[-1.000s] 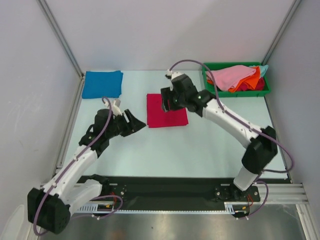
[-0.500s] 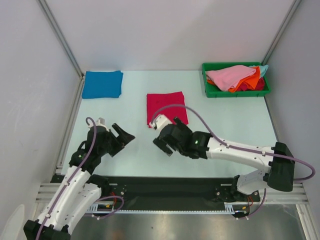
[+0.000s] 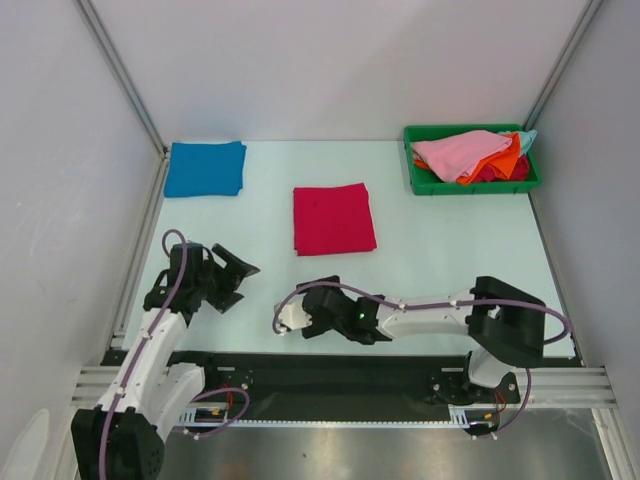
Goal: Fold and stack the t-shirts
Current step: Neatly place the folded tshirt to the corner
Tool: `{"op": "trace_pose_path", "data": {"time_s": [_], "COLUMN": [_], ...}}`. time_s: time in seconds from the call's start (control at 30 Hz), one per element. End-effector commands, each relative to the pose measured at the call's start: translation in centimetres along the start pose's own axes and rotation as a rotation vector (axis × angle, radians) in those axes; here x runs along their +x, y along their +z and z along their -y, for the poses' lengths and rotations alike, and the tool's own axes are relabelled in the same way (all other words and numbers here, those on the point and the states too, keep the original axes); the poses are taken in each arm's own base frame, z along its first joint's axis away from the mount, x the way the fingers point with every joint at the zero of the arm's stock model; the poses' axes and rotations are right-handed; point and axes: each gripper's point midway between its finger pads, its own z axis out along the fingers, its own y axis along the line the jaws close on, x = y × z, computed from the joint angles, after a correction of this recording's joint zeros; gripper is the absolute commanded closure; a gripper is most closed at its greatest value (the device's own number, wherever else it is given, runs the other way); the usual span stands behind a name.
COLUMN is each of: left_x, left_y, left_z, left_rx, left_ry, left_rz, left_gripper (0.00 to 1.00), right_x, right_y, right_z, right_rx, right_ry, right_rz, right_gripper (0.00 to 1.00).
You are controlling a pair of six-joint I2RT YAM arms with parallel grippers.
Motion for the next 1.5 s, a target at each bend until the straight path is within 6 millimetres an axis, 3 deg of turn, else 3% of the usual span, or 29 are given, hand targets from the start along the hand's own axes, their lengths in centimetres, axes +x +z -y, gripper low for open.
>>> {"op": "trace_pose_path", "data": {"time_s": [0.0,0.2,0.37,0.4,0.6,1.07,1.3,1.47], "left_x": [0.2,-0.3,-1.3,-1.7,-3.0,-3.2,-3.4,-3.4], "left_y": [0.6,1.4,2.1,2.1,2.4,3.8,4.2,4.5], "left_z": [0.5,0.2,-0.7,-0.6,0.3,-0.3,-0.2,0.5], "left_rx": [0.055,0.060,0.037,0.040,0.049,0.036,0.036,0.080], "left_ry": [-0.027,-0.034,-0.114,-0.123,-0.136,-0.211,-0.166,-0.161], "left_rz": [-0.048,-0.045,-0.051,-0.044,-0.028,-0.076,-0.086,-0.101], "left_gripper": [0.13,0.13,0.14,0.14,0.14,0.14,0.10,0.07], "right_x": [-1.7,-0.1,1.8,1.0,1.7,3.8,4.2,4.3], "right_y": [2.5,6.1,9.5,9.8,11.6,14.6,15.5,14.7], "right_z": [0.8,2.2,3.9,4.8,6.1,6.5,6.2,7.3], "right_rx": [0.009,-0.023,-0.083,-0.084,-0.104,-0.092,-0.096,-0.089], "right_ry": [-0.190,-0.262,-0.277,-0.271,-0.243,-0.225,-0.191,-0.162], "right_rz": [0.087,0.098,0.075,0.106,0.118,0.106,0.090,0.074], "right_gripper": [0.21,0.21,0.31,0.32,0.38,0.43,0.66,0.83]}}
